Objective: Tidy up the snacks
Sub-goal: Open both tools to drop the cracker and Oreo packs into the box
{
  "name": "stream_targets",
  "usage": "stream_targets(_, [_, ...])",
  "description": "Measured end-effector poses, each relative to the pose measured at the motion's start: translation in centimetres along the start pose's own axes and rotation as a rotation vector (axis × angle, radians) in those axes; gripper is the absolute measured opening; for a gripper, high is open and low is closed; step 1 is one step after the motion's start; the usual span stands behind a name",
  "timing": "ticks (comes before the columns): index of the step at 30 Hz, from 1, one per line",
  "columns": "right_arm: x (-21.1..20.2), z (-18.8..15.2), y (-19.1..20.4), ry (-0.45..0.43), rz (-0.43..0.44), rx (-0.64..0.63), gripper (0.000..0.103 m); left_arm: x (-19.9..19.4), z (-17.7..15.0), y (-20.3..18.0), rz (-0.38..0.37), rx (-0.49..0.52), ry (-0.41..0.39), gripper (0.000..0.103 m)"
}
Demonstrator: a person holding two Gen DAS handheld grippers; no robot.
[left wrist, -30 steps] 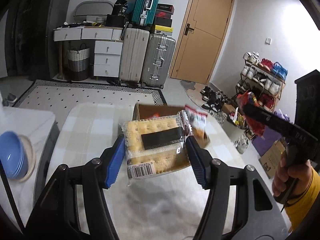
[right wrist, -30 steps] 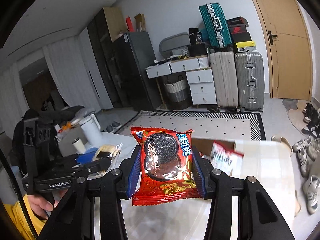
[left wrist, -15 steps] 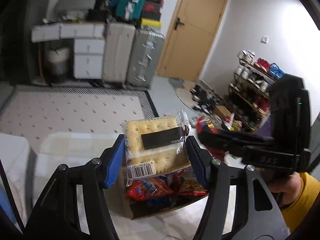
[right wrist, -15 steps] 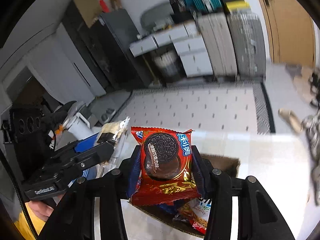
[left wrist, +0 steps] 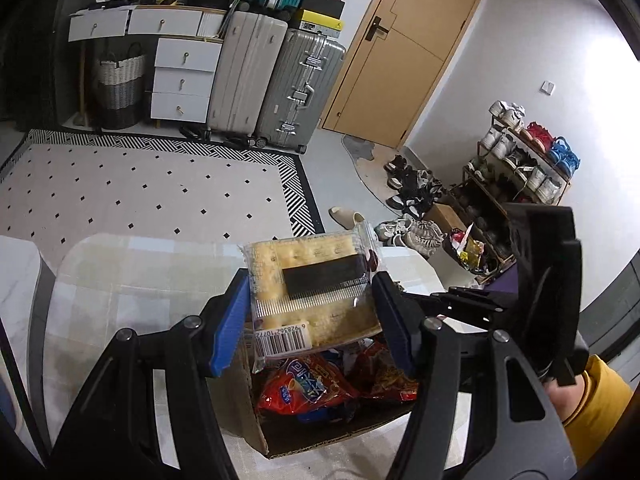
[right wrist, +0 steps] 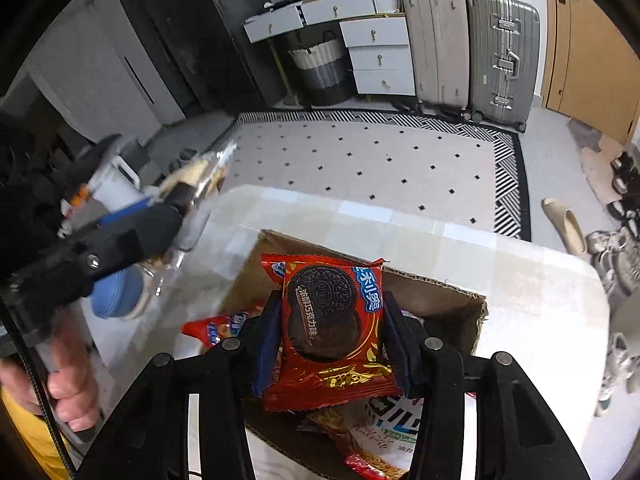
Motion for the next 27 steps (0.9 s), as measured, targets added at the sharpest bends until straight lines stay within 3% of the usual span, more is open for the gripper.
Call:
stream_targets(5, [0.2, -0.3, 0.6, 0.003, -0.030, -0.036, 0.055, 0.3, 0.1, -0.3, -0.002, 0.011, -0.001, 0.058])
stream_targets(13, [-2.4, -0.2, -0.1, -0.085, -0.054, -0.025, 0.059, 0.4, -0.7, -1.1, -0.006, 0.020, 0.014, 0.058])
stream_targets(20, [-4.6, -0.2, -1.8, -0.150, -0.162, 0.012, 0.066, 4.3, -3.6, -1.3, -0.019, 0.003, 0.133, 0.059])
stream_targets(23, [-5.5, 0.1, -2.4, -0.179, -0.161, 0.030, 0.075, 6.1, -4.7, -1.4, -0.004, 0.003, 0.171, 0.058])
stream_targets(27, [-6.3, 0.5, -2.8, -0.202, -0.168, 0.035, 0.075, 7.6, -5.7, -2.2, -0.007, 0.028, 0.214, 0.058])
Point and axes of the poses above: each gripper's, at about its wrist camera, not at the fingertips, and x roughly the way its jaws point, y to its left, z to its top, the point moved 8 cm from there along x, roughly the way its jaws point, and after that the axes turned 1 degree about y, right-handed, at the moved point
